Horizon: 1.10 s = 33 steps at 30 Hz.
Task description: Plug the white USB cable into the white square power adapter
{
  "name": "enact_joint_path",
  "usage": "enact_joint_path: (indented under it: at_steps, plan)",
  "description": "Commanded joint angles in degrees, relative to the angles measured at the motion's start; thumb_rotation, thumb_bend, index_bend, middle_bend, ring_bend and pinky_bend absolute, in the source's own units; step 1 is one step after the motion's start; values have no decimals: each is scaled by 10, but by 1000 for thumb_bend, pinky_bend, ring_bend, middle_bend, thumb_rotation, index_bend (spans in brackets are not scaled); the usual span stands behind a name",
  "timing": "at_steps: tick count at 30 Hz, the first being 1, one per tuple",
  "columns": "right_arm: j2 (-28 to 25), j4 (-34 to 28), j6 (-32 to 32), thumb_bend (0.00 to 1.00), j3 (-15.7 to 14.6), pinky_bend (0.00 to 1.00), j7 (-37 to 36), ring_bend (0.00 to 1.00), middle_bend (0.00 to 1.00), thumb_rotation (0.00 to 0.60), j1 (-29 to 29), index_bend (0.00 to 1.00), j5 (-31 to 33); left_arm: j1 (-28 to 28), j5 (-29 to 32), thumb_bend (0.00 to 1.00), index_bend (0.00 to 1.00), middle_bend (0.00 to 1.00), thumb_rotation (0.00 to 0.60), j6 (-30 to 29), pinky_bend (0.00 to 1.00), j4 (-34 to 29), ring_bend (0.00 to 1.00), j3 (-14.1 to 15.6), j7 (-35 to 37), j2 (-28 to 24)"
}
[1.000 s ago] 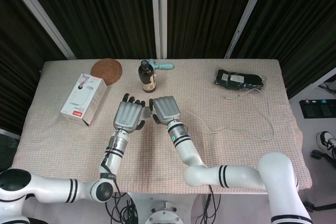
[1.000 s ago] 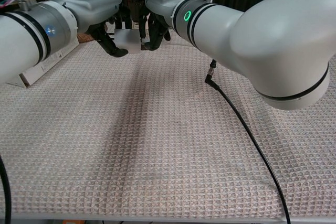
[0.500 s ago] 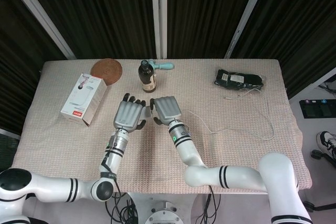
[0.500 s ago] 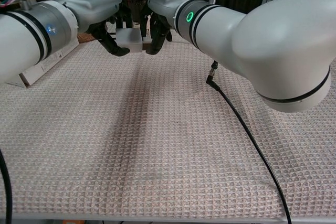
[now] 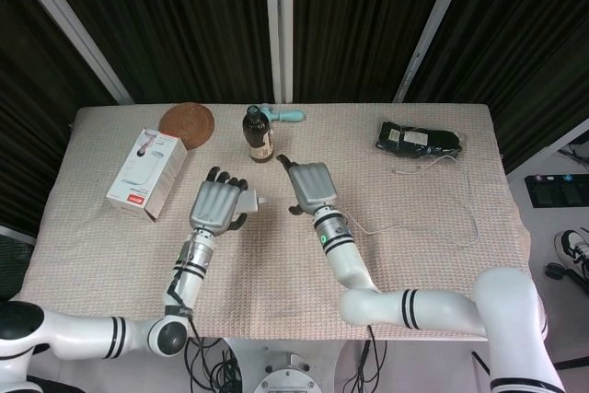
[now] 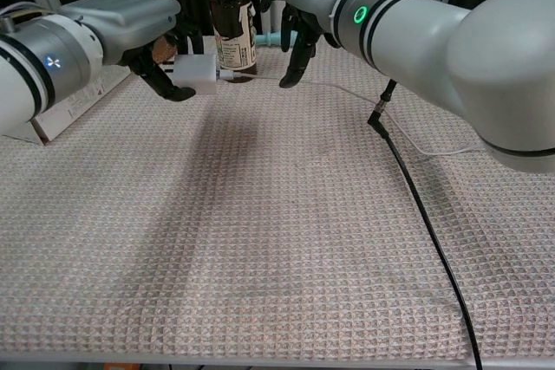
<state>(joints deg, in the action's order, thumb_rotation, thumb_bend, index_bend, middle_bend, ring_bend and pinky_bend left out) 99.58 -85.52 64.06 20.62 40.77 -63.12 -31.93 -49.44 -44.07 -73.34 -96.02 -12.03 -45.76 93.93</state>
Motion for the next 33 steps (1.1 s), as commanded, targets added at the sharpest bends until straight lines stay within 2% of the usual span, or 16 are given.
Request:
enact_joint_path:
  at_steps: [1, 3, 9, 14, 17, 19, 21, 24, 28, 33]
  plan:
    - [-61, -60, 15, 0, -27, 651, 5, 419, 291, 600, 36, 81, -25, 25, -15, 285, 358, 353, 590, 24, 140, 30, 167, 27, 39, -5]
    - [-94, -91, 23, 0, -39, 595, 2, 372, 256, 600, 54, 68, -38, 34, -13, 284, 339, 328, 599, 39, 132, 51, 145, 39, 56, 1]
    - [-177, -156, 29, 0, -61, 549, -38, 333, 220, 600, 107, 46, -67, 51, -7, 261, 250, 256, 600, 70, 92, 89, 89, 53, 82, 15]
    - [-234, -185, 39, 0, -84, 531, -97, 313, 217, 600, 161, 46, -115, 74, -30, 259, 209, 210, 600, 52, 77, 74, 69, 56, 107, -4]
    - [-272, -197, 53, 1, -101, 481, -146, 286, 220, 600, 203, 46, -159, 103, -70, 257, 208, 207, 600, 12, 73, 35, 69, 58, 139, -46]
    - [-305, -205, 62, 8, -118, 420, -194, 263, 222, 600, 239, 44, -199, 136, -102, 252, 208, 207, 600, -41, 72, 3, 69, 58, 165, -90]
    - [-334, -207, 73, 35, -134, 302, -240, 222, 222, 600, 272, 42, -243, 165, -128, 243, 208, 207, 600, -85, 68, -16, 69, 63, 178, -130]
    - [-372, -191, 106, 101, -166, 190, -322, 169, 222, 600, 329, 49, -327, 215, -169, 240, 212, 206, 600, -134, 50, -30, 68, 80, 219, -197]
    - [-398, -158, 150, 119, -206, 152, -417, 128, 212, 600, 395, 53, -413, 279, -218, 240, 220, 207, 600, -149, 26, -34, 68, 122, 311, -277]
    - [-399, -121, 203, 123, -236, 109, -500, 90, 199, 600, 456, 54, -485, 347, -261, 240, 221, 207, 600, -198, 20, -58, 69, 153, 365, -319]
